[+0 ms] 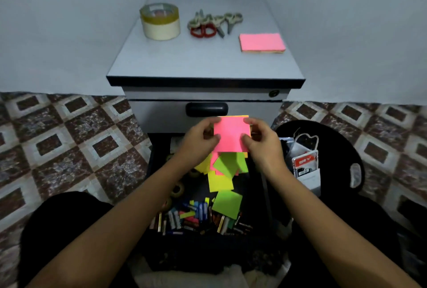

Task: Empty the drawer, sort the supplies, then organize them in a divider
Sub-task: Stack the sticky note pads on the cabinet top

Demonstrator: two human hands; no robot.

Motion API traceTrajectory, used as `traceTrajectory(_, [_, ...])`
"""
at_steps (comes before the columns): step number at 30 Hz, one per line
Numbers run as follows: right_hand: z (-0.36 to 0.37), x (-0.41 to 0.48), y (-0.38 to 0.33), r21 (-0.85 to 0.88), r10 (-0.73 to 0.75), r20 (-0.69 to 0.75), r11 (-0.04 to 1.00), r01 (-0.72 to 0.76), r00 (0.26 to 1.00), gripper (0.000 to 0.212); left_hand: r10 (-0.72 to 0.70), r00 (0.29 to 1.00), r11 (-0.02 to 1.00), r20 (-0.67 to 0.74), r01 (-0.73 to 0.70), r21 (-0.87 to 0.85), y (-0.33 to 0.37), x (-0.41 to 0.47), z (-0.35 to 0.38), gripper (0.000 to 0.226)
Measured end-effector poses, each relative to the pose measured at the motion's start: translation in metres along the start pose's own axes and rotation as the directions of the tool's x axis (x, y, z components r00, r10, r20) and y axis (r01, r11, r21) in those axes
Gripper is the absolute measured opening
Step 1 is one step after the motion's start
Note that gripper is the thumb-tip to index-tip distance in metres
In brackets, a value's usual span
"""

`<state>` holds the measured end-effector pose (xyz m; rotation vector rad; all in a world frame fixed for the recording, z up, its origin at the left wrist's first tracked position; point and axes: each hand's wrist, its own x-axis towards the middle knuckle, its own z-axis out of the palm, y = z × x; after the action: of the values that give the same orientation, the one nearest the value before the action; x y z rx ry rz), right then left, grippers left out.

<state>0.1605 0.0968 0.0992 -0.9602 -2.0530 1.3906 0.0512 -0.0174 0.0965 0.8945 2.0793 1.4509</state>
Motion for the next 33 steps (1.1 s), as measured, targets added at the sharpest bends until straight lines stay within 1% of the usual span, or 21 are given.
traceTrajectory(3, [-0.025, 0.014, -0.029, -0.027, -0.098, -0.052, 0.995, 0.097, 0.994, 0.034, 0.100, 0.995, 0.994, -0.006, -0.100, 0.032, 0.035, 0.019, -0.003, 0.040])
traceTrajectory(6, [-0.048, 0.028, -0.057, -0.043, -0.188, -0.086, 0.982, 0.185, 0.978, 0.034, 0.189, 0.982, 0.979, -0.031, -0.186, 0.082, 0.070, 0.038, -0.004, 0.036])
traceTrajectory(9, [-0.065, 0.046, -0.078, -0.128, -0.240, -0.111, 0.966, 0.226, 0.964, 0.037, 0.251, 0.967, 0.957, -0.051, -0.240, 0.161, 0.100, 0.056, -0.002, 0.035])
traceTrajectory(14, [-0.079, 0.082, -0.094, -0.305, -0.273, -0.122, 0.925, 0.226, 0.954, 0.035, 0.274, 0.961, 0.900, -0.021, -0.249, 0.359, 0.127, 0.087, 0.005, 0.042])
traceTrajectory(18, [-0.080, 0.104, -0.089, -0.428, -0.260, -0.096, 0.882, 0.196, 0.961, 0.031, 0.219, 0.975, 0.834, 0.026, -0.201, 0.513, 0.124, 0.112, 0.016, 0.045])
traceTrajectory(21, [-0.079, 0.113, -0.084, -0.507, -0.253, -0.081, 0.843, 0.178, 0.964, 0.031, 0.178, 0.983, 0.794, 0.052, -0.175, 0.583, 0.122, 0.125, 0.023, 0.046])
traceTrajectory(25, [-0.079, 0.118, -0.080, -0.566, -0.257, -0.068, 0.806, 0.174, 0.964, 0.030, 0.172, 0.984, 0.706, 0.039, -0.151, 0.692, 0.120, 0.136, 0.026, 0.044])
traceTrajectory(27, [-0.079, 0.119, -0.079, -0.590, -0.252, -0.056, 0.789, 0.172, 0.966, 0.031, 0.160, 0.987, 0.688, 0.022, -0.128, 0.715, 0.118, 0.137, 0.025, 0.042])
traceTrajectory(29, [-0.082, 0.119, -0.081, -0.598, -0.243, -0.047, 0.783, 0.168, 0.969, 0.031, 0.165, 0.986, 0.698, 0.014, -0.127, 0.705, 0.117, 0.136, 0.024, 0.040])
traceTrajectory(31, [-0.087, 0.118, -0.083, -0.588, -0.231, -0.036, 0.792, 0.166, 0.972, 0.031, 0.190, 0.982, 0.731, 0.007, -0.146, 0.666, 0.117, 0.130, 0.021, 0.037])
traceTrajectory(33, [-0.095, 0.116, -0.086, -0.582, -0.206, 0.006, 0.795, 0.171, 0.979, 0.032, 0.221, 0.975, 0.775, 0.009, -0.181, 0.606, 0.116, 0.122, 0.018, 0.035])
